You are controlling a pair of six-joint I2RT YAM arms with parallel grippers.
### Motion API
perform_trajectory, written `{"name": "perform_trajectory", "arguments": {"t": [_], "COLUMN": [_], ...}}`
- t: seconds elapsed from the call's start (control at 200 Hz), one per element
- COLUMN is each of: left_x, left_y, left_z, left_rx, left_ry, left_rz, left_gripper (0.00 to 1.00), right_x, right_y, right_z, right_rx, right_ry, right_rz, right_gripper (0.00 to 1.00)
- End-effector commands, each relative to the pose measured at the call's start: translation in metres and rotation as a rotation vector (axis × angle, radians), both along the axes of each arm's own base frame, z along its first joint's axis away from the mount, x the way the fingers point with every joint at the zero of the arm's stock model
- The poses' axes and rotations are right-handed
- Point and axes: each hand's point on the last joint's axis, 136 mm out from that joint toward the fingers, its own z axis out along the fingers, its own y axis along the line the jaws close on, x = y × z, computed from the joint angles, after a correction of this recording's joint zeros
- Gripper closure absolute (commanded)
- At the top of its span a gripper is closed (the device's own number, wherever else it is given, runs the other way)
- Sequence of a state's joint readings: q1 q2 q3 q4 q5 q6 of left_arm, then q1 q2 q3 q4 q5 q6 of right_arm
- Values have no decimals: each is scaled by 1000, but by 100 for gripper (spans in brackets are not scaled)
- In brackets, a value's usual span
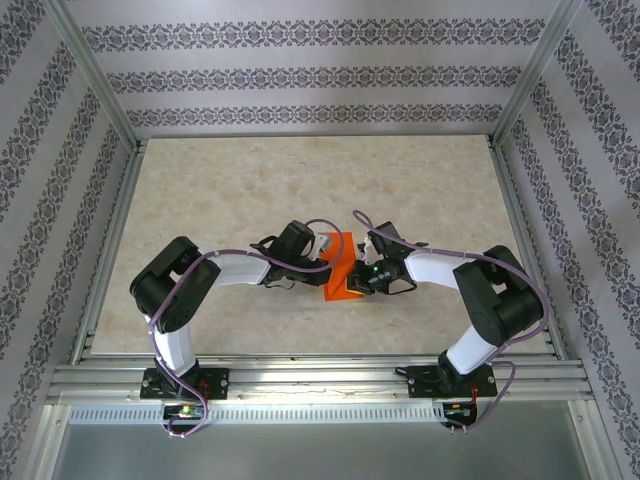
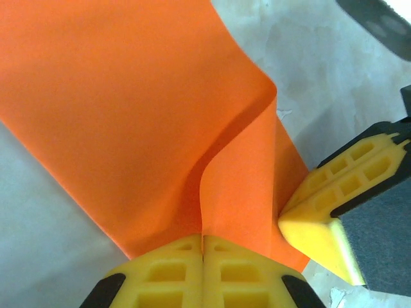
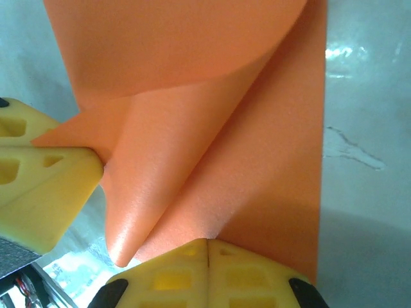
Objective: Fold a paper plane with a square sheet of paper (pick it up from the middle)
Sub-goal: Fold the triangle a second time at the center of the table.
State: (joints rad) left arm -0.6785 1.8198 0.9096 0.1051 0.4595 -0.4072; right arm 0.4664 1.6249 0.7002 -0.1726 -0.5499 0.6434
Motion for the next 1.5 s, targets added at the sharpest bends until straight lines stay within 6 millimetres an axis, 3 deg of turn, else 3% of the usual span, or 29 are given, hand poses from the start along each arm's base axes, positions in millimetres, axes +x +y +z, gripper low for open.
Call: {"name": "perform_trajectory", "arguments": {"t": [0.0,0.57,1.499], "left_x": [12,20,17], "left_y": [6,6,11], "left_z": [3,-3,-7], "left_rx": [24,48,67], "left_ry": [-35,-45,-24], "left_rz": [0,7,21], "left_gripper": [100,100,100], "right_x": [-16,-12,-11], "right_y": [-17,-17,-18], "right_z": [-20,-13,-12], "right_rx": [-75,-77,-77], "right_ry": [59,55,52], "right_rz": [5,7,-3], "right_gripper": [97,96,95]}}
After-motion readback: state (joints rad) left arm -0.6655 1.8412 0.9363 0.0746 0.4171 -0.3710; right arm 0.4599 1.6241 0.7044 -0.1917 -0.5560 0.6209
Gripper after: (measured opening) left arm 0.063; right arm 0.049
